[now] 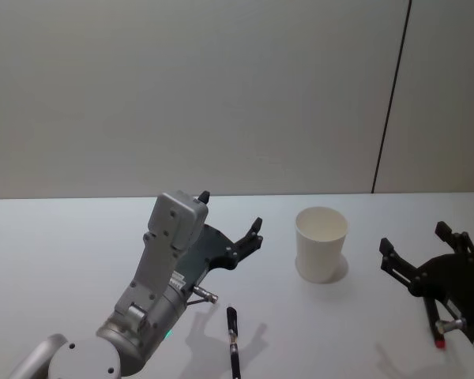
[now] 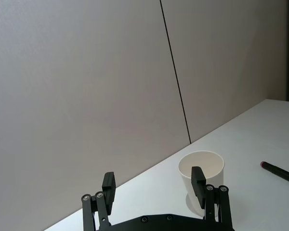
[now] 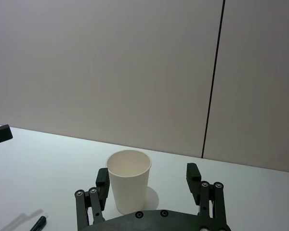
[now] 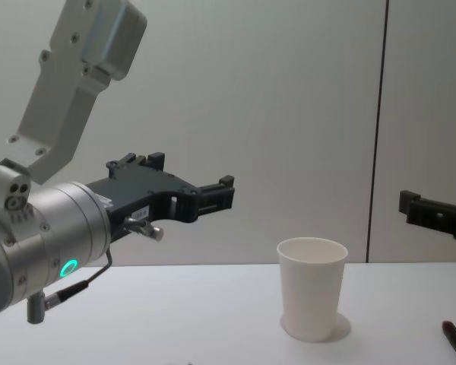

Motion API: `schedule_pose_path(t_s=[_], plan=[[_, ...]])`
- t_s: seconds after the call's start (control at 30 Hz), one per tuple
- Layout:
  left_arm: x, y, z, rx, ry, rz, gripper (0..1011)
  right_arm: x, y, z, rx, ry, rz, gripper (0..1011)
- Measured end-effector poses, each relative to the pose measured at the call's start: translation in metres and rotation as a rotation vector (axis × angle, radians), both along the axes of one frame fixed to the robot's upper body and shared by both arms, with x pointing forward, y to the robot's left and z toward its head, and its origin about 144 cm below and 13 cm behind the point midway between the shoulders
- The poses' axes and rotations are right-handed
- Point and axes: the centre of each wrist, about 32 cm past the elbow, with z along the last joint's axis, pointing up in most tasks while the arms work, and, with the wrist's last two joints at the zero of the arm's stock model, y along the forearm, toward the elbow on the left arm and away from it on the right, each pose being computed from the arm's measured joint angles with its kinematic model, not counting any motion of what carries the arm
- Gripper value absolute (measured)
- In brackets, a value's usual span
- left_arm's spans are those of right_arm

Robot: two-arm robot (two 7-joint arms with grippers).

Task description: Place the pen into the pen holder.

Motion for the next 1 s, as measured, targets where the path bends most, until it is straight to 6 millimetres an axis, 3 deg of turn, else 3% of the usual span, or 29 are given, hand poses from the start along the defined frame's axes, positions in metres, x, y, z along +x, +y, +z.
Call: schedule_pose_path(t_s=[1.0], plan=[[0.0000,0.0000,0.0000,0.000,0.000,0.000,999,0.0000,0.0000,0.0000,0.000,0.000,0.000,1001]])
